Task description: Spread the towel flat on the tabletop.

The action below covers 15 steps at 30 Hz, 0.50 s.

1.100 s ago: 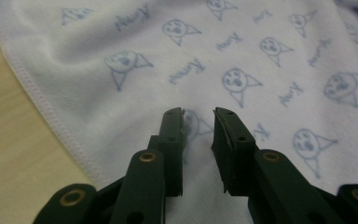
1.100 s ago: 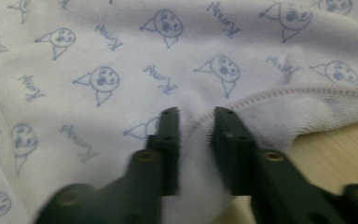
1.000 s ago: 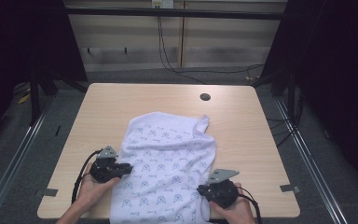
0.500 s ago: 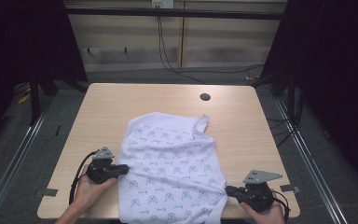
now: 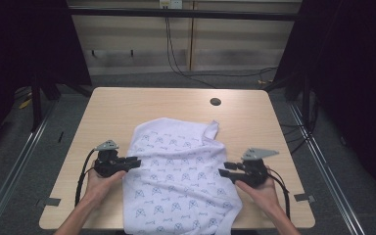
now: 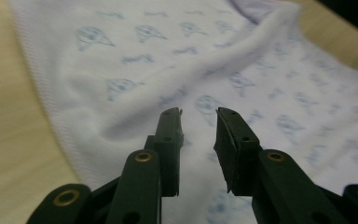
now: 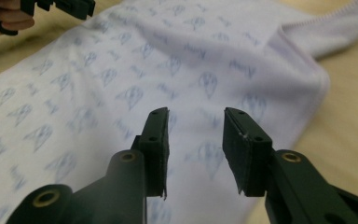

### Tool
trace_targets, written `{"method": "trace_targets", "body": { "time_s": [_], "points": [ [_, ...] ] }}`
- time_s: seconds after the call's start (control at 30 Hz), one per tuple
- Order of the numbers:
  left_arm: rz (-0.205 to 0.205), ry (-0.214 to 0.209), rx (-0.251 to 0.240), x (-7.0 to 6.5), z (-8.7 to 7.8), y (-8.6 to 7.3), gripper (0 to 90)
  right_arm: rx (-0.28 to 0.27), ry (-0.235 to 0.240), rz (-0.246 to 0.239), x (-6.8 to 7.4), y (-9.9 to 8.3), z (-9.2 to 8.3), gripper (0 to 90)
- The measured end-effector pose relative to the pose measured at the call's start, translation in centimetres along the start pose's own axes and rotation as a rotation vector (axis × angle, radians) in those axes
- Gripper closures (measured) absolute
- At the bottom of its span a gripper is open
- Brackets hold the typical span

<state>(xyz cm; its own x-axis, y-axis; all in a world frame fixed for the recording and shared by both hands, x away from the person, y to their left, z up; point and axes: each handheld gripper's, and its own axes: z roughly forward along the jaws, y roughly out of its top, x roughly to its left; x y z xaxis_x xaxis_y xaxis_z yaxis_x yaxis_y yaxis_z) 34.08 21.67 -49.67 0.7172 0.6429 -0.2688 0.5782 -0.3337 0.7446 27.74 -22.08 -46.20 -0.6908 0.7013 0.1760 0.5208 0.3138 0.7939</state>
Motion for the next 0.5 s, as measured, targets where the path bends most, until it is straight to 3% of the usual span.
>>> {"method": "trace_targets", "body": {
  "time_s": [0.03,0.07,0.1,0.17,0.23,0.33,0.37,0.5],
  "points": [
    [0.002,0.004,0.033,-0.1,0.5,-0.2,70.8,0.007,0.014,-0.007,-0.4,0.7,1.0,59.6],
    [0.002,0.004,0.033,-0.1,0.5,-0.2,73.1,0.007,0.014,-0.007,-0.4,0.7,1.0,59.6],
    [0.066,0.046,0.058,-0.7,0.8,-0.6,76.4,0.040,-0.006,-0.035,-0.8,1.5,3.0,58.6],
    [0.092,0.046,0.084,-1.0,0.6,-0.6,81.9,0.079,-0.008,-0.041,-1.3,1.7,4.8,58.2],
    [0.100,0.042,0.085,-1.2,0.5,-0.8,87.9,0.119,-0.032,-0.053,-1.2,1.3,6.1,57.1],
    [0.092,-0.010,0.097,-1.6,0.1,-1.3,88.7,0.187,-0.054,-0.090,-0.7,0.4,6.7,57.6],
    [0.088,-0.031,0.095,-1.9,0.0,-1.5,88.7,0.179,-0.071,-0.120,-0.4,0.1,6.6,62.0],
    [0.121,-0.051,0.111,-3.1,-0.1,-1.9,84.8,0.216,-0.050,-0.152,0.6,-0.7,5.1,84.7]
  ]
}}
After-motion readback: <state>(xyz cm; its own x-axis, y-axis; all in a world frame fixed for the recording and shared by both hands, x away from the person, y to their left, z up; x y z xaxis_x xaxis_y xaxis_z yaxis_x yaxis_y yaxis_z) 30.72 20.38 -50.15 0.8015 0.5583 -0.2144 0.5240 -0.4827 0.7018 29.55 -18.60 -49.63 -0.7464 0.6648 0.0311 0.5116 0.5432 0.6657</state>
